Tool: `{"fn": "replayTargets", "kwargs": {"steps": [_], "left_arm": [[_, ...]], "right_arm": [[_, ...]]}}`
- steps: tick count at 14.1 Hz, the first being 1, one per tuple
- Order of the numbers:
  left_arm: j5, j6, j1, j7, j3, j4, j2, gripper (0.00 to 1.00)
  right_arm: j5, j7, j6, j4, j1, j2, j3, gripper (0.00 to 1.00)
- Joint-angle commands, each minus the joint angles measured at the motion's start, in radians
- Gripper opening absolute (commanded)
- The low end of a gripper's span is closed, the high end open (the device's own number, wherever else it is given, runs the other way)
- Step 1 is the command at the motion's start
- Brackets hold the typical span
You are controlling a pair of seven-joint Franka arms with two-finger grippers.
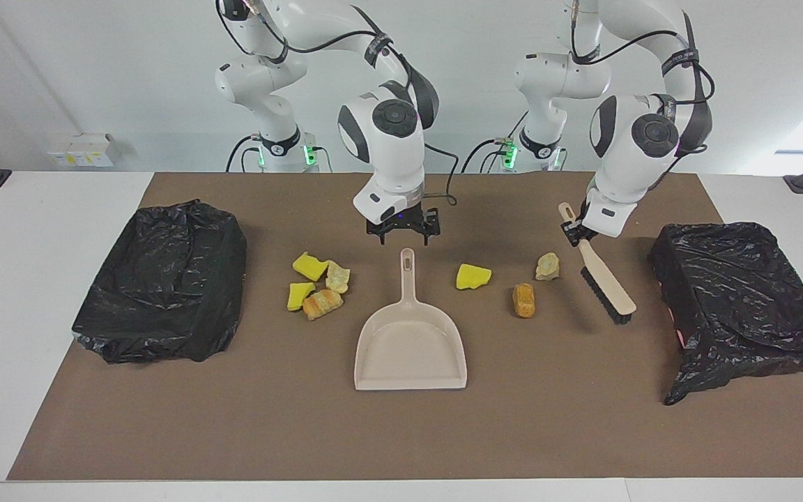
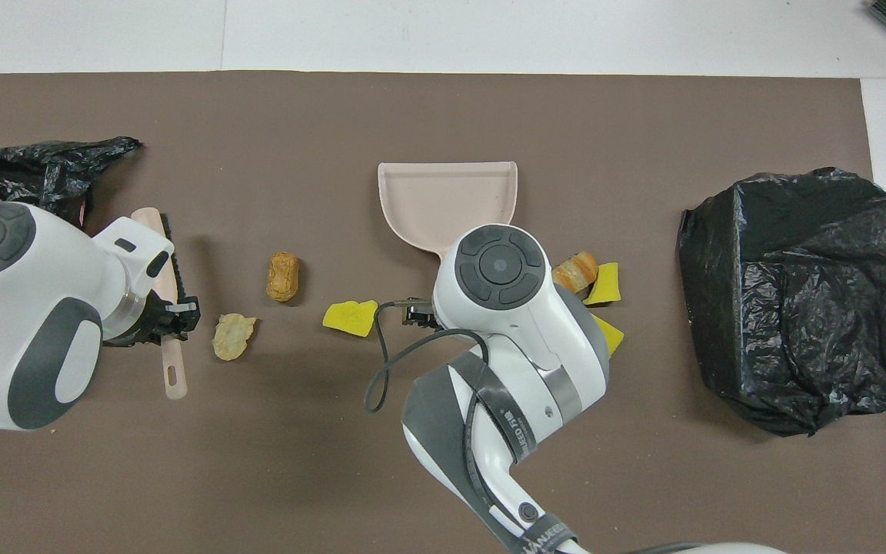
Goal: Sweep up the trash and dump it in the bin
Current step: 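Lift the brush with the left gripper while the right gripper grasps the dustpan, then sweep the brush at the pile while the right gripper brings the dustpan closer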
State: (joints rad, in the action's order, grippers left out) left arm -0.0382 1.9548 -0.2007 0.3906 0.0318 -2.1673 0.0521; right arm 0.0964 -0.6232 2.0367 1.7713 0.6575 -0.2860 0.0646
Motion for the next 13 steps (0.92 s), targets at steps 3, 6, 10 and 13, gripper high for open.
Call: {"fn": "replayTargets", "kwargs": {"steps": [3,6,10,13], "left_arm": [[-0.023,0.134,-0.022,-0.021,-0.016,-0.202,0.091,0.0],[-0.023,0.182,-0.039,-0.022,-0.02,-0.264,0.117,0.0],[-0.019,0.219,-0.123,-0.021,-0.021,-0.269,0.086,0.0],[0.038,0.243,-0.207,-0.021,-0.023,-0.266,0.083,0.0]], "right_arm": [[-0.001,-0.013,0.117,0.023,0.008,-0.067,0.006,1.0],[-0.001,-0.003,0.128,0.019,0.002,-0.071,0.006,1.0],[-0.004,0.017,0.129,0.016,-0.009,-0.076,0.007,1.0],[-0.003,0.039,0.131,0.02,-0.018,-0.076,0.006,1.0]]}}
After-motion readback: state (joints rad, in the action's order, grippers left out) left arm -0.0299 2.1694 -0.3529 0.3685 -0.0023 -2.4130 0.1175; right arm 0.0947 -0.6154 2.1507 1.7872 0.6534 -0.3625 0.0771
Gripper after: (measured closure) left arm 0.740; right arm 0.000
